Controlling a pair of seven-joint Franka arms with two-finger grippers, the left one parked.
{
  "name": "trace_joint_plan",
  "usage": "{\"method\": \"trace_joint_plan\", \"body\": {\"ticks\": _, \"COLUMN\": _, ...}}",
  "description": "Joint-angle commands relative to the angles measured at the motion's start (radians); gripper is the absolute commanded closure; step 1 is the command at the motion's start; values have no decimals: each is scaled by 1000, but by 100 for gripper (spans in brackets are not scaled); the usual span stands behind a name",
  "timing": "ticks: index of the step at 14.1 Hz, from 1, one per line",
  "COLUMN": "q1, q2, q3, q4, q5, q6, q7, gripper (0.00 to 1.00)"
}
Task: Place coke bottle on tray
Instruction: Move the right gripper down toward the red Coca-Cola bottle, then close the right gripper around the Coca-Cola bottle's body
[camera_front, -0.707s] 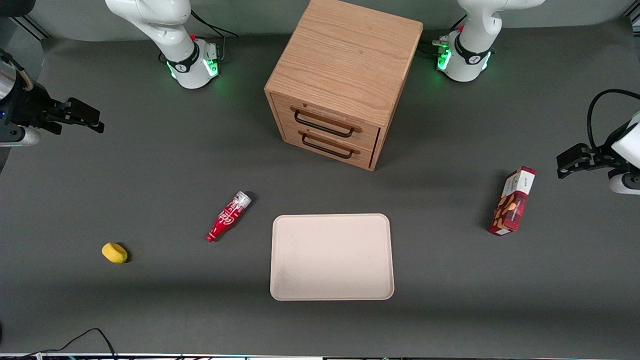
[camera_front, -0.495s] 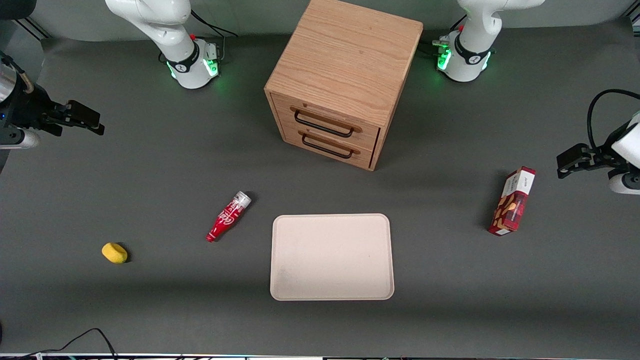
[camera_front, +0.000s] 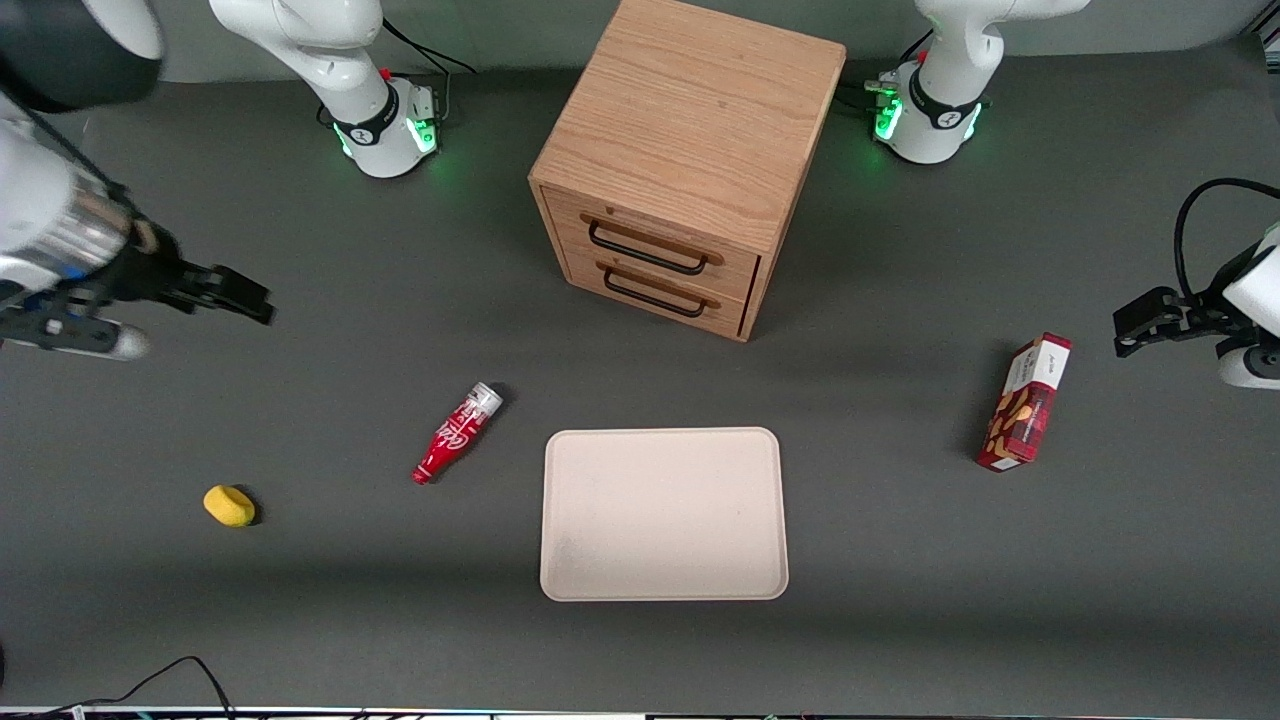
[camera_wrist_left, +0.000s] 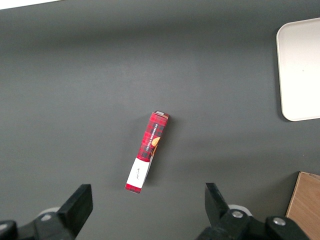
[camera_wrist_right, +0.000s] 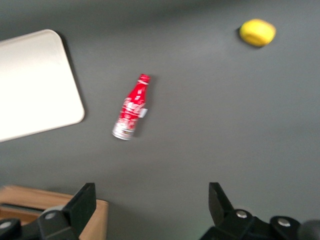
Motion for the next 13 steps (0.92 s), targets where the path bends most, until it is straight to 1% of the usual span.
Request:
{"method": "trace_joint_plan", "body": {"ticks": 1, "q1": 41, "q2": 81, "q3": 42, "q4": -4, "q5": -7, "q6": 69, "q7": 242, "gripper": 0}}
{"method": "trace_joint_plan", "body": {"ticks": 2, "q1": 72, "q2": 122, "q3": 42, "q4": -2, "q5": -10, "q6": 92, "q7": 310, "gripper": 0}}
{"method": "trace_joint_plan", "body": {"ticks": 5, "q1": 116, "q2": 233, "q3": 42, "q4": -4, "q5": -31, "q6": 159, "q7": 486, "gripper": 0}}
{"method": "trace_joint_plan", "body": {"ticks": 6, "q1": 124, "q2": 273, "q3": 42, "q4": -13, "q5": -60, "q6": 182, "q7": 543, "gripper": 0}}
{"method": "trace_joint_plan", "body": {"ticks": 8, "q1": 147, "q2": 319, "q3": 42, "q4": -62, "q5": -144, "q6": 256, "q7": 640, "gripper": 0}}
{"method": "trace_joint_plan", "body": {"ticks": 9, "q1": 147, "q2": 342, "q3": 42, "q4": -85, "q5": -180, "q6": 302, "q7": 674, "gripper": 0}}
{"method": "trace_joint_plan", "body": {"ticks": 10, "q1": 147, "q2": 365, "q3": 42, "q4": -105, "q5": -195, "q6": 348, "q7": 682, "gripper": 0}}
{"method": "trace_joint_plan", "body": {"ticks": 13, "q1": 149, "q2": 445, "q3": 31, "q4": -134, "q5": -200, "q6": 455, "q7": 691, "gripper": 0}}
